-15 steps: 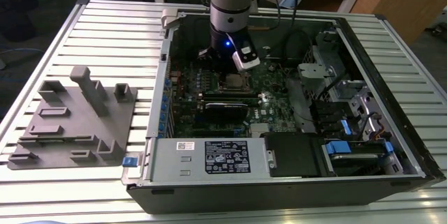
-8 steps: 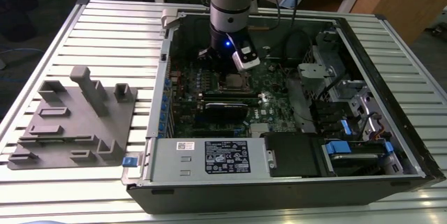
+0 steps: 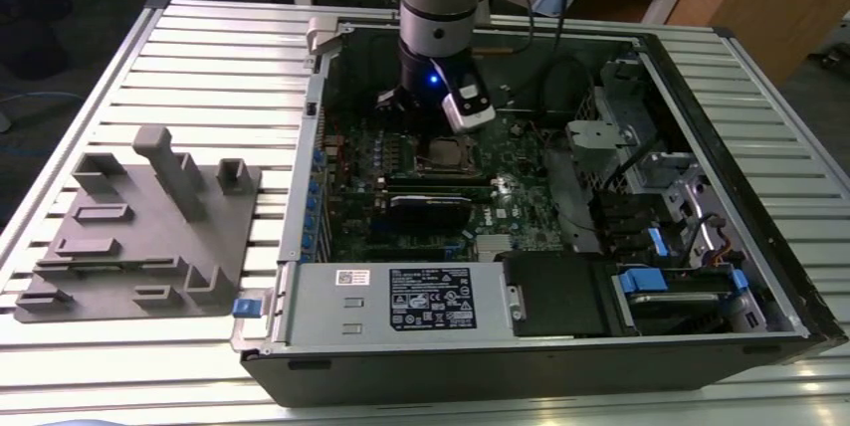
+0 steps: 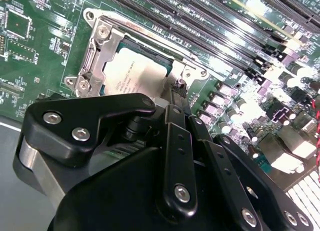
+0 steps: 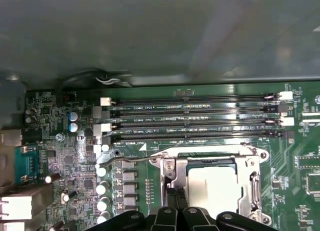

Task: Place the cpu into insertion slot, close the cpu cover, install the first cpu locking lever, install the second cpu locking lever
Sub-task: 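Close the cpu cover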

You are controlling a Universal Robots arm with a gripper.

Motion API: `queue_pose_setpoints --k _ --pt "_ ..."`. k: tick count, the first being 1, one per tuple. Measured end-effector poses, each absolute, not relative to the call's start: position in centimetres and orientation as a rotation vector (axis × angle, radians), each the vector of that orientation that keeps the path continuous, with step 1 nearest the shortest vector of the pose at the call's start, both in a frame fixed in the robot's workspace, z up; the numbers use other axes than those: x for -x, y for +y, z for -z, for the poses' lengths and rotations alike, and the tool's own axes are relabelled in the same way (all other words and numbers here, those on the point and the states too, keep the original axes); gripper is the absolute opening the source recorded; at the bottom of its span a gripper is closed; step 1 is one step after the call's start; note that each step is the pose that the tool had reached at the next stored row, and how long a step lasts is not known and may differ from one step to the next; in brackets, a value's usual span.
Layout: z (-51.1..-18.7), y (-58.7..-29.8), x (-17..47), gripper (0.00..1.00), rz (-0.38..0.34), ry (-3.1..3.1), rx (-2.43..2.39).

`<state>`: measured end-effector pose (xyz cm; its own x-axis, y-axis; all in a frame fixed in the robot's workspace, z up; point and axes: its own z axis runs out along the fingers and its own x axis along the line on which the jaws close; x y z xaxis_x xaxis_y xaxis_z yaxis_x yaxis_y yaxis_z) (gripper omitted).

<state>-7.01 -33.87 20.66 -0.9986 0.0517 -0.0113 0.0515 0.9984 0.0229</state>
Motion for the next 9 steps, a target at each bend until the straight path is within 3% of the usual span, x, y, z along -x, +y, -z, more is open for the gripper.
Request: queue_pose_setpoints --k 9 --pt "-21.61 -33.87 6.92 0.11 -0.035 3.128 -0.080"
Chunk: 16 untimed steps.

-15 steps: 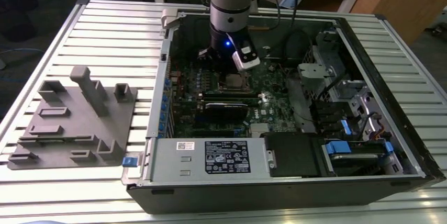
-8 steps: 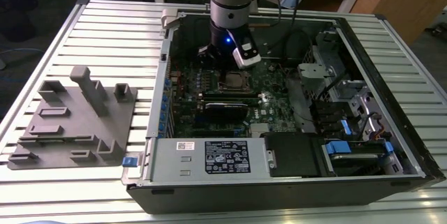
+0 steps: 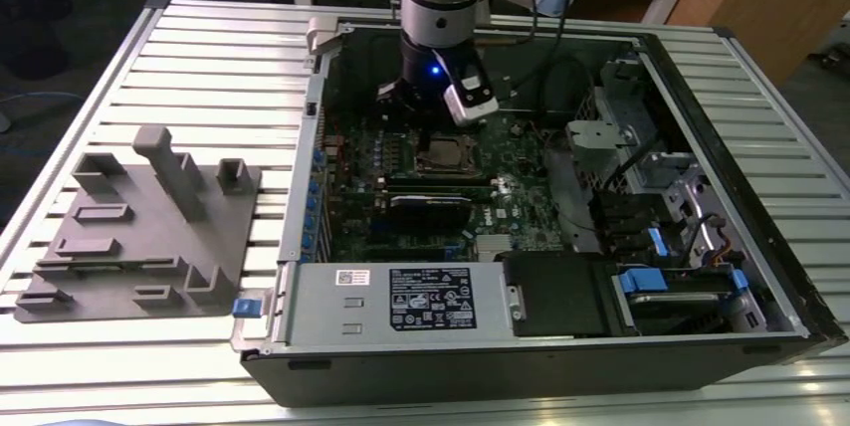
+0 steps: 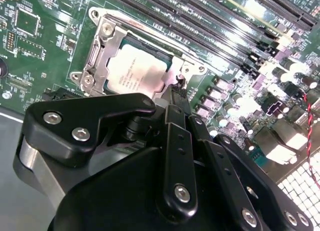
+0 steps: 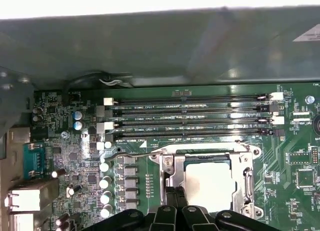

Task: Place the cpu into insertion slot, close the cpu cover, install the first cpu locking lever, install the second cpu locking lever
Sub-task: 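Close the cpu cover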

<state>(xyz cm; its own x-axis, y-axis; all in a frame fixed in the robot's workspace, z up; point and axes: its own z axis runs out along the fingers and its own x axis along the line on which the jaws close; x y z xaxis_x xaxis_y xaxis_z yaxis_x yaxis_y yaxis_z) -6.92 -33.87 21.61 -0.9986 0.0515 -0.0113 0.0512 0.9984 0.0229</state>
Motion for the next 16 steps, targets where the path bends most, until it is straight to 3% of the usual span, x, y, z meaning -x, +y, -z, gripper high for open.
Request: queue_pose_setpoints --k 16 --pt "-21.8 -33.9 4.0 0.11 -0.036 3.130 -0.081"
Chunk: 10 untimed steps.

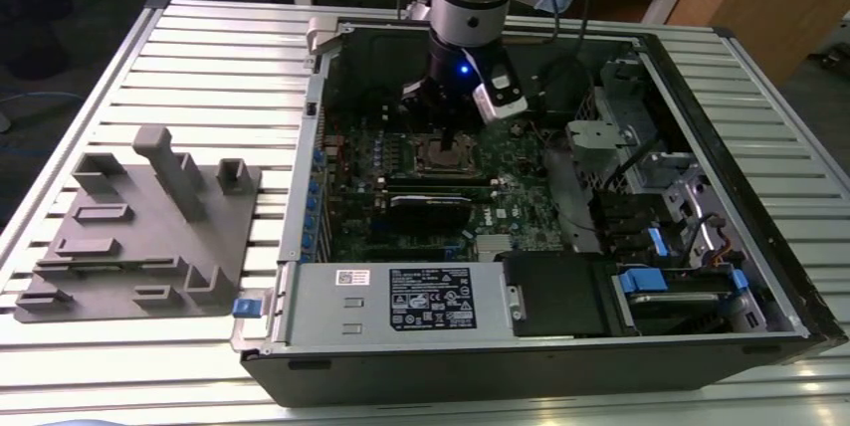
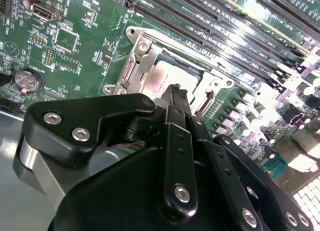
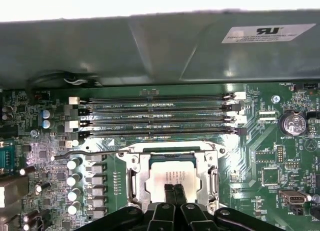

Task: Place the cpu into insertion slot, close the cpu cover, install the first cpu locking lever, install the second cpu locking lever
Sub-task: 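Install the first cpu locking lever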

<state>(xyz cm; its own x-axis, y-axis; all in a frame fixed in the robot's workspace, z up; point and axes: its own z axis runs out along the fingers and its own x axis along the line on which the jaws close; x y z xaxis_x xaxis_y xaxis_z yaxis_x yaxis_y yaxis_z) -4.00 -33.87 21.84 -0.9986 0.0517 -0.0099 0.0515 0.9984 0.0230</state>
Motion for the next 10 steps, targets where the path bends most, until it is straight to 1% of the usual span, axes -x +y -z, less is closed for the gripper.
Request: queue_pose_setpoints --k 10 --pt "-21.99 -33.87 4.00 0.11 -0.035 3.130 -0.081"
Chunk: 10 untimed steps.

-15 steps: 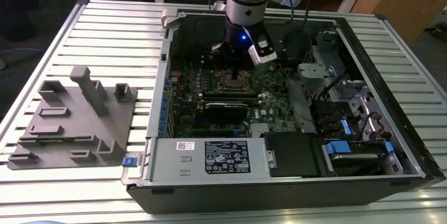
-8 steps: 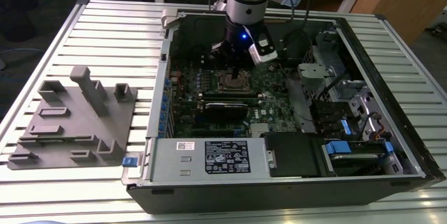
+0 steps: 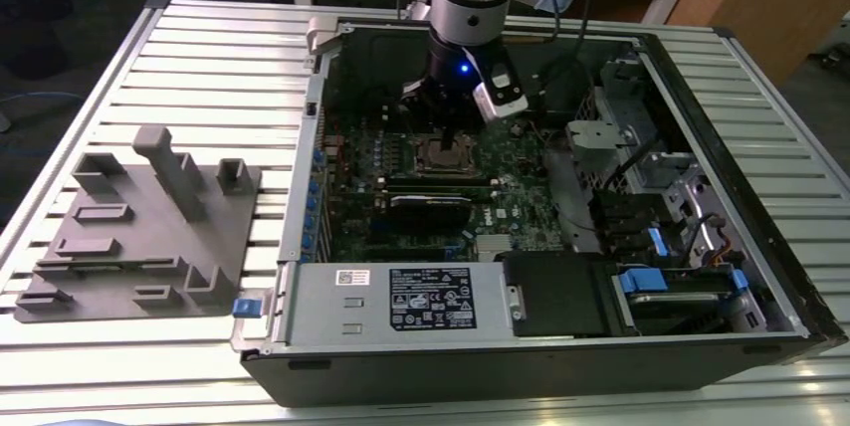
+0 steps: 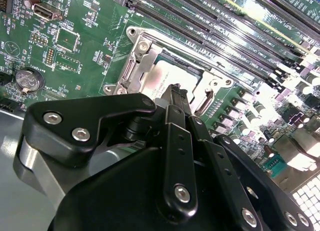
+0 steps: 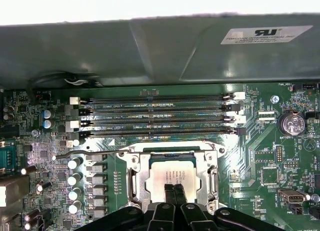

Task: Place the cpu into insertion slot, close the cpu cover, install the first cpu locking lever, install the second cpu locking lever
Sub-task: 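Install the first cpu locking lever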

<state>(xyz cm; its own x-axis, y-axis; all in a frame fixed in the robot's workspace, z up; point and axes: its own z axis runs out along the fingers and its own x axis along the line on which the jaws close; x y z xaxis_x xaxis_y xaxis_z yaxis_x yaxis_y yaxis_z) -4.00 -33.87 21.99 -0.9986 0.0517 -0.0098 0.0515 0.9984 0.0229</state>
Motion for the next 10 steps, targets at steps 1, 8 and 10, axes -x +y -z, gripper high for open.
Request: queue_pose_setpoints --k 1,8,10 --pt "-21.99 -33.87 4.00 0.11 -0.035 3.130 -0.081" --pt "-22.03 -33.87 4.00 0.11 -0.035 3.130 -0.081" --pt "-22.22 -33.87 4.00 0.11 -0.035 3.130 -0.081"
